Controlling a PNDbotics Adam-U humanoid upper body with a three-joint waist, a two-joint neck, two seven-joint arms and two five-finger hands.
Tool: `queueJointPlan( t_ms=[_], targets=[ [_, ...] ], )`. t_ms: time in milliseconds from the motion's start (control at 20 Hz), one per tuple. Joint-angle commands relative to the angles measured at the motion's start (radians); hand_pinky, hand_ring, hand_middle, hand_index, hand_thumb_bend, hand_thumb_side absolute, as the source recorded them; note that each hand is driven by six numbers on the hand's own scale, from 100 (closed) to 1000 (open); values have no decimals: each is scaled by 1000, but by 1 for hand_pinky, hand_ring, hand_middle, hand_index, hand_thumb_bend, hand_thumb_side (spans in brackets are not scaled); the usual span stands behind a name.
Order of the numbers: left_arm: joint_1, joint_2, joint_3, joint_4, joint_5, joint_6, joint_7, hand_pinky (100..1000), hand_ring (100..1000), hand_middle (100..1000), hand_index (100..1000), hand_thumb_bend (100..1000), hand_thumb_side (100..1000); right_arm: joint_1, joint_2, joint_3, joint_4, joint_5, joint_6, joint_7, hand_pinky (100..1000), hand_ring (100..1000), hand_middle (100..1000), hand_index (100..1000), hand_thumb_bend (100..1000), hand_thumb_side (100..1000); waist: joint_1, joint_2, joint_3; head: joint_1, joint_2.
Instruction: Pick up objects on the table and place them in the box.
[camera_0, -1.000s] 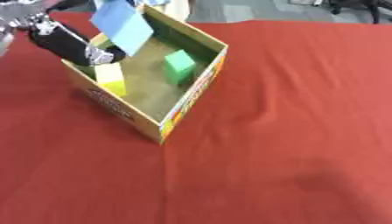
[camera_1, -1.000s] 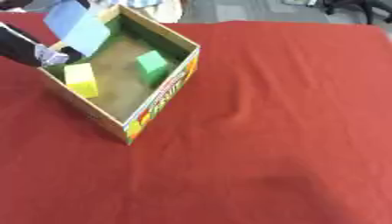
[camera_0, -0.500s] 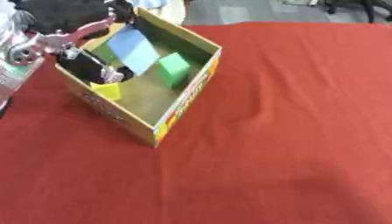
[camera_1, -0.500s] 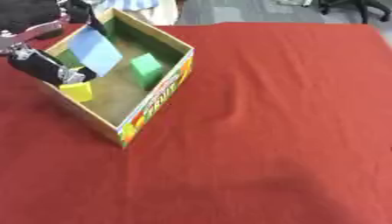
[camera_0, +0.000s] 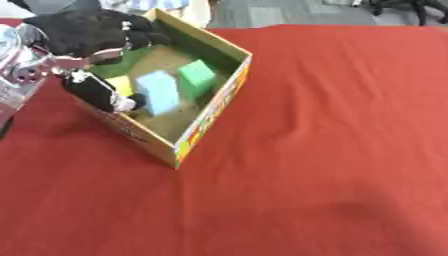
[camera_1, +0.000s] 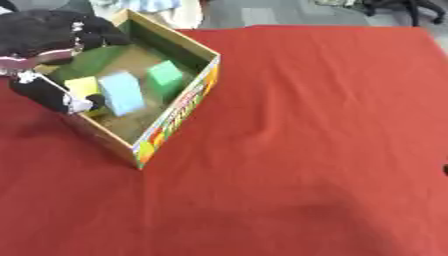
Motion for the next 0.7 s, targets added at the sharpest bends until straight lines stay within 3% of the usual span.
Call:
queueJointPlan(
  t_ms=[50,300,350,450,500,550,700],
  targets=[
    [-15,13,21,-20,-6,-6,20,966,1000,941,1000,357,517,5,-21,-7,-20,-7,-205,207,1000,1000,536,756,100,470,11,-13,1,-4,1],
    [-13,13,22,-30,23,4,34,959,1000,933,1000,296,444,6,-22,-6,-20,-10,-204,205,1000,1000,536,756,100,470,10,-17,4,-4,5],
    [-12,14,23,-33,29,9,35,951,1000,927,1000,265,379,7,-22,-7,-20,-11,-204,205,1000,1000,536,756,100,470,10,-18,4,-4,5],
    [-10,12,32,-45,57,30,40,940,1000,905,995,100,292,9,-21,-7,-20,-12,-204,205,1000,1000,536,756,100,470,9,-20,6,-5,7],
    [-9,10,38,-53,85,44,41,940,1000,905,995,100,292,11,-21,-7,-20,-13,-205,204,1000,1000,536,756,100,488,8,-21,7,-6,9],
    [-10,9,50,-68,126,62,44,933,990,885,979,100,171,12,-21,-8,-20,-13,-205,204,1000,1000,536,756,100,470,7,-23,10,-8,12],
    [-4,37,97,-169,285,132,79,913,968,863,959,100,274,19,-19,-12,-20,-14,-206,201,1000,1000,536,756,100,481,7,-29,20,-16,18]
  ],
)
